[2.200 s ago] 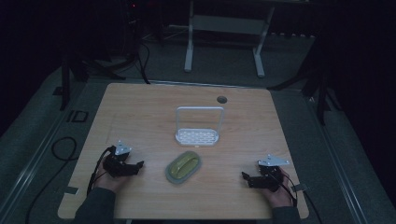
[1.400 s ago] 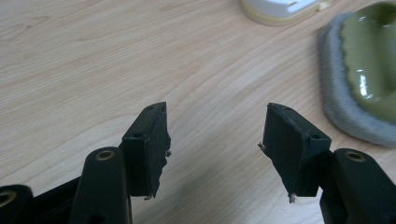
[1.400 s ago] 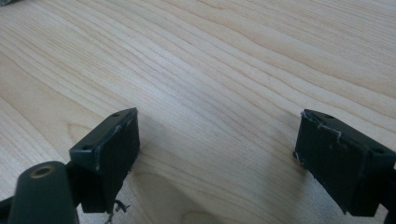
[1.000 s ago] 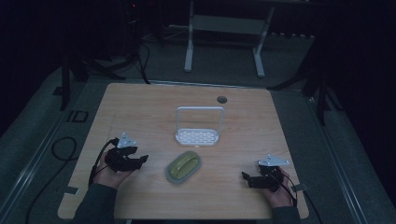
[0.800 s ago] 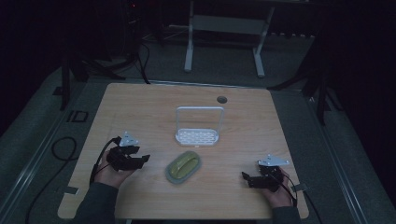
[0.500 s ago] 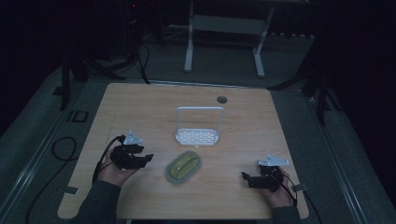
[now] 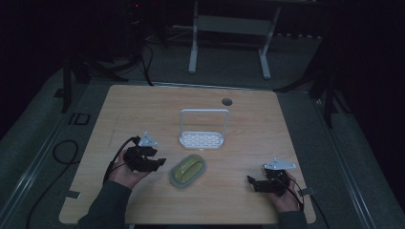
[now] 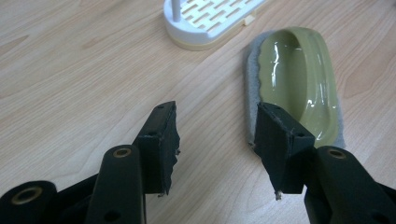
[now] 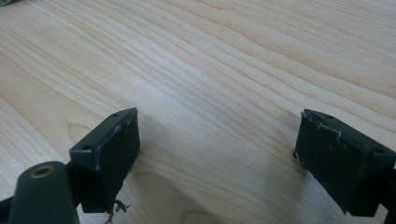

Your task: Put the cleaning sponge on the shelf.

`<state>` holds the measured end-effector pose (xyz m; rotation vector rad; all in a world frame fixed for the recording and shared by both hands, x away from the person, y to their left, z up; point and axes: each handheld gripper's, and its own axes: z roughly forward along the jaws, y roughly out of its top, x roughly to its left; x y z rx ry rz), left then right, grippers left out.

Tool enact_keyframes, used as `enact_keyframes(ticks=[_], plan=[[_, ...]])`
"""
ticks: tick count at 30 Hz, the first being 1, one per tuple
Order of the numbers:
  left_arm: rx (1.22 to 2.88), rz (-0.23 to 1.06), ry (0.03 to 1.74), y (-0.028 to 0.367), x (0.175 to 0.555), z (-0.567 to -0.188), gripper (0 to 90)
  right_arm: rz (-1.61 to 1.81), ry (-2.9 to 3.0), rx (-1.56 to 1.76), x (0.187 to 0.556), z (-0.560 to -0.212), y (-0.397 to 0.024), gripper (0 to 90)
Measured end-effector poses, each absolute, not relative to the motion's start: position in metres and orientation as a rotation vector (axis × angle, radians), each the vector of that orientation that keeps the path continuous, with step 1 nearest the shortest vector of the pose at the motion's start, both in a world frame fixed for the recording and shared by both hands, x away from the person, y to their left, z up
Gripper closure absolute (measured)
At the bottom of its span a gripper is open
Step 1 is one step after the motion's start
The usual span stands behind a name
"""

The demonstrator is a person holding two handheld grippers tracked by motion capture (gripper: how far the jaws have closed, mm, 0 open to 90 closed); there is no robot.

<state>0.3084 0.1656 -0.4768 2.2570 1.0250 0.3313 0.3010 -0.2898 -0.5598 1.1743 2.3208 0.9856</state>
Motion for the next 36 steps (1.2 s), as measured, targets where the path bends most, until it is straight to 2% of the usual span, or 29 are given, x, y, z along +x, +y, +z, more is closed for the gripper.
enact_keyframes(ticks=[36], plan=[[2.364, 0.231, 0.964, 0.141, 0.318, -0.466, 52.1, 0.986, 2.320, 1.176, 0.301, -0.560, -0.290, 13.4]])
